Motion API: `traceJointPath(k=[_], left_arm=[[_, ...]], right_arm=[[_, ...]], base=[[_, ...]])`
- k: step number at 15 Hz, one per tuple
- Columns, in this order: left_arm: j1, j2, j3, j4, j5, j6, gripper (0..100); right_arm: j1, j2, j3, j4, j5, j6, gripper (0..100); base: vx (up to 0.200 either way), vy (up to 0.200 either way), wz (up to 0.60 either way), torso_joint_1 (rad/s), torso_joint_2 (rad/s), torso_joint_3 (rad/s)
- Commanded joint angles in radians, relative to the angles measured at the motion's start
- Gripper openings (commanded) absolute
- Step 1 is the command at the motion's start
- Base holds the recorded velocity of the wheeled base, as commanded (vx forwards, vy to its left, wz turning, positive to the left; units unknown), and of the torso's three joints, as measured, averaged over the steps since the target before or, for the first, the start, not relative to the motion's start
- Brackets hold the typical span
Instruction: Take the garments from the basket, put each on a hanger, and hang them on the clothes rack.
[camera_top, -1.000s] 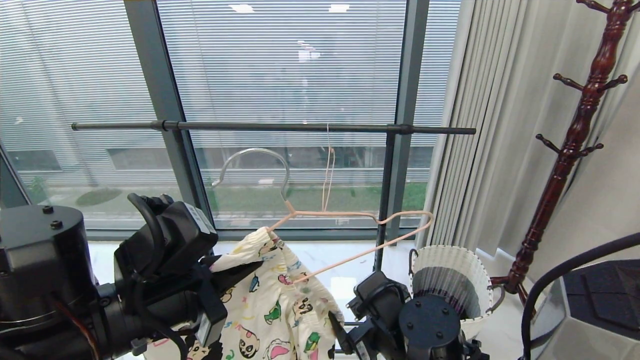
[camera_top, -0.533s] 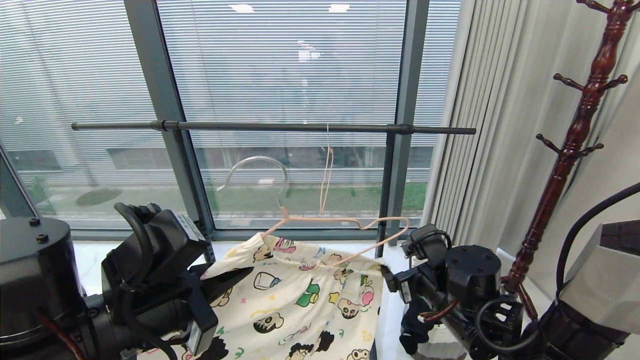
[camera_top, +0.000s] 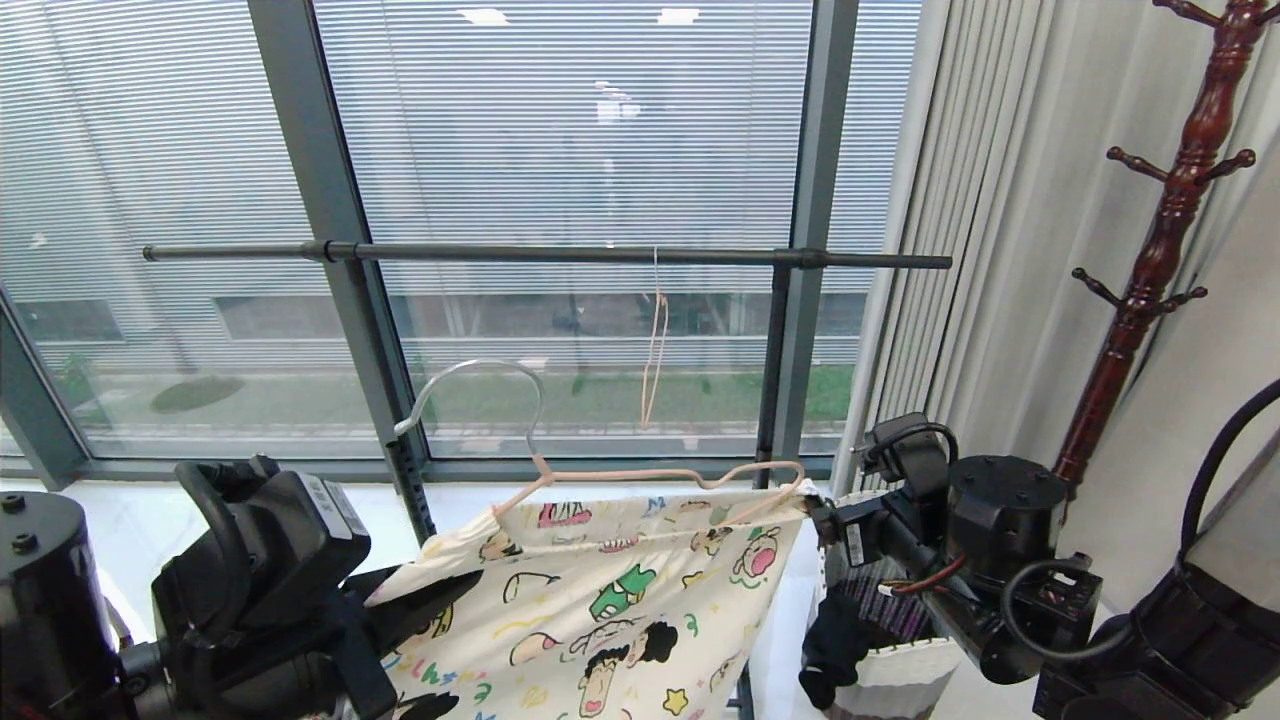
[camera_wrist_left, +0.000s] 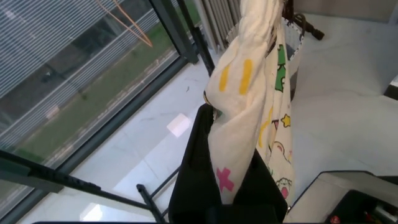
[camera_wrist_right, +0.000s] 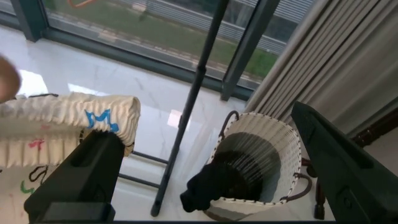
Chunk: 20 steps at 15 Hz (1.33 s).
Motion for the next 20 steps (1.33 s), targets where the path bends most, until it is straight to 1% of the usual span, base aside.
traceJointPath(k=[1,4,5,7,8,10,11,12,14,15,16,18,20], left_arm=[[0.004,-0.019,0.027,0.001,0.002,0.004,0],[0.012,-0.017,0.038,0.002,0.000,0.009,0],[0.020,-0.014,0.045,0.002,0.000,0.032,0],[0.043,0.020,0.072,0.002,0.003,0.106,0],[0.063,0.055,0.075,0.001,0.009,0.119,0],[0.089,0.119,0.049,-0.002,0.041,0.110,0],[0.107,0.175,0.007,-0.004,0.098,0.064,0],[0.112,0.208,-0.028,-0.005,0.129,0.029,0],[0.132,0.247,-0.076,-0.021,0.144,0.017,0],[0.132,0.250,-0.077,-0.030,0.144,0.017,0],[0.123,0.264,-0.071,-0.082,0.143,0.017,0],[0.086,0.261,-0.059,-0.101,0.140,0.017,0],[0.052,0.265,-0.057,-0.116,0.135,0.015,0]], right_arm=[[-0.002,-0.017,0.001,-0.001,-0.001,0.000,100],[-0.006,-0.025,-0.001,-0.001,-0.001,0.000,100],[-0.008,-0.028,-0.001,-0.001,-0.001,0.000,100],[-0.008,-0.045,-0.002,0.009,-0.001,0.000,100],[-0.003,-0.074,-0.004,0.038,0.002,-0.002,100],[0.024,-0.134,-0.007,0.102,0.008,-0.002,100],[0.067,-0.181,-0.005,0.131,0.023,-0.002,100],[0.124,-0.223,-0.002,0.159,0.037,-0.002,100],[0.250,-0.292,-0.002,0.242,0.055,-0.002,100],[0.265,-0.298,-0.001,0.251,0.060,-0.002,100],[0.323,-0.329,0.002,0.295,0.092,-0.011,100],[0.322,-0.373,0.004,0.366,0.175,-0.068,100],[0.305,-0.453,-0.008,0.518,0.295,-0.100,100]], base=[[0.000,0.000,0.00,0.000,0.00,0.000],[0.000,0.000,0.00,0.000,0.00,0.000],[0.000,0.000,0.00,0.000,0.00,0.000],[0.000,0.000,0.00,0.000,0.00,0.000],[0.000,0.000,0.00,0.000,0.00,0.000],[0.000,0.000,0.00,0.000,0.00,0.000],[0.000,0.000,0.00,0.000,0.00,0.000],[0.000,0.000,0.00,0.000,0.00,0.000],[0.000,0.000,0.00,0.000,0.00,0.000],[0.000,0.000,0.00,0.000,0.00,0.000],[0.000,0.000,0.00,0.000,0.00,0.000],[0.000,0.000,0.00,0.000,0.00,0.000],[0.000,0.000,0.00,0.000,0.00,0.000]])
